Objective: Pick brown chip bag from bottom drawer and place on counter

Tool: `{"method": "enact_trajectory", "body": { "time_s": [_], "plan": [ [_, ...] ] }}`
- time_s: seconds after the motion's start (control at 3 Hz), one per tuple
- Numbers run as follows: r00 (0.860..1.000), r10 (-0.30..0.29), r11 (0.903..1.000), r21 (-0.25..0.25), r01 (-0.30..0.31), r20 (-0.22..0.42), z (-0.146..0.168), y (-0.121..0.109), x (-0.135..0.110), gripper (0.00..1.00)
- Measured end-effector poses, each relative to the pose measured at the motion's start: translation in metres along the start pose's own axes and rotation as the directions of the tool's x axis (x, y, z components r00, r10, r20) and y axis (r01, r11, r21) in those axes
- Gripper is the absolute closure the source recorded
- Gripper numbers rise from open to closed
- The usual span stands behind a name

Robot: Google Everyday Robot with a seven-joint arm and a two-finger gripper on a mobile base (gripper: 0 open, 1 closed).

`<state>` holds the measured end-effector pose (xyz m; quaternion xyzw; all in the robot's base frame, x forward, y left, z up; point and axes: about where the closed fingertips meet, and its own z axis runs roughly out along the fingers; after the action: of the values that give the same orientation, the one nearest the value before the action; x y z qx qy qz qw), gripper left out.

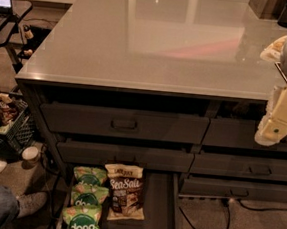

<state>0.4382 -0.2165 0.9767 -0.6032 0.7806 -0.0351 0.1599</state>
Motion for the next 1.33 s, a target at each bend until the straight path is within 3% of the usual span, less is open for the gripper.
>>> {"method": "enact_trajectory", "body": {
  "time_s": [0.33, 0.67, 1.33],
  "plan": [
    [1.000, 0.000, 1.0000, 0.000, 0.000, 0.000, 0.000, 0.000, 0.000, 0.00],
    [1.000, 0.009, 0.9999, -0.005, -0.009, -0.002, 0.013, 0.015, -0.001, 0.00],
    [0.997, 0.060, 0.9899, -0.131, -0.054, 0.039, 0.108, 0.077, -0.008, 0.00]
  ]
}}
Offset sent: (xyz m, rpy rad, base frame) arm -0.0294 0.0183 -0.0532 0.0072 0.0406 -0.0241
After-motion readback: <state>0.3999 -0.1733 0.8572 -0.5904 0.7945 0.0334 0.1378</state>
